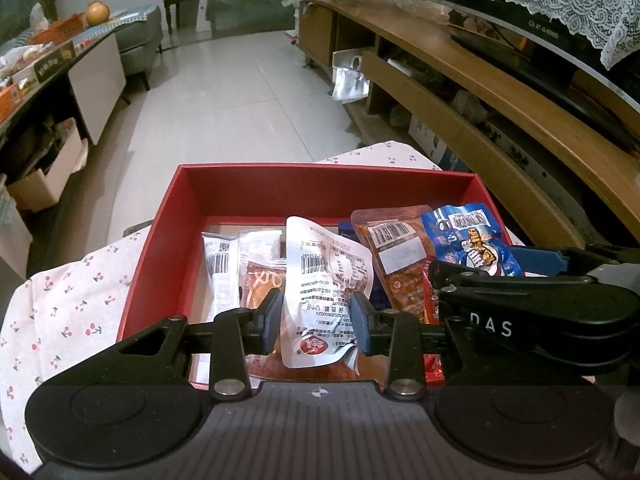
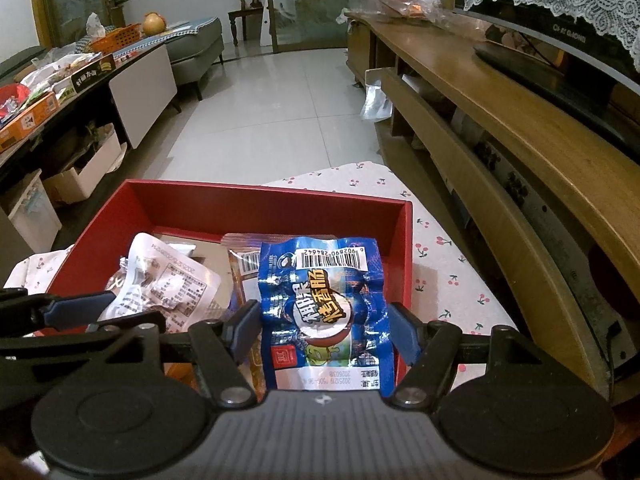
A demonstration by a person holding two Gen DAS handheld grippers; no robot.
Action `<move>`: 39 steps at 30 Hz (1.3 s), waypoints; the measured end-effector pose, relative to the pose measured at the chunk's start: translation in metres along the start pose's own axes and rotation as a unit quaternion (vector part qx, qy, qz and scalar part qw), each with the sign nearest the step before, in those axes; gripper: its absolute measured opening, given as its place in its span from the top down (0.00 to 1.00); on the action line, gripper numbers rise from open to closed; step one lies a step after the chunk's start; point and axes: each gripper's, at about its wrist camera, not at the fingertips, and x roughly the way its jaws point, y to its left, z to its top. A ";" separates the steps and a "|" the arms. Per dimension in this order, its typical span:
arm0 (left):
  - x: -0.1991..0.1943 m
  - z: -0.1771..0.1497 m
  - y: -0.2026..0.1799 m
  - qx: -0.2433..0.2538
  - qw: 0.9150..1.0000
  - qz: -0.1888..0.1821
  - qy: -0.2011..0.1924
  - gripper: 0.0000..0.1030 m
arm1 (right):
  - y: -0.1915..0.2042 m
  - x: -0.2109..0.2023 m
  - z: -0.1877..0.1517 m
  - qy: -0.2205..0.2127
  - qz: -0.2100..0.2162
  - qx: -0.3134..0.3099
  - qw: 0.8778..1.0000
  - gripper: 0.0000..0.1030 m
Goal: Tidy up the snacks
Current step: 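Lower the white pouch and blue sausage pack into the red box, then open both tools and withdraw them from the red box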
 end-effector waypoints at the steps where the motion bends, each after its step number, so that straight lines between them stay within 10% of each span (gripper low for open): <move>1: 0.000 0.000 0.000 -0.001 1.000 0.000 0.001 0.57 | 0.000 0.000 0.000 0.000 0.000 0.000 1.000 0.21; 39: -0.045 -0.028 0.029 -0.023 1.000 0.001 0.006 0.34 | 0.002 -0.057 -0.021 -0.029 0.039 0.021 0.999 0.19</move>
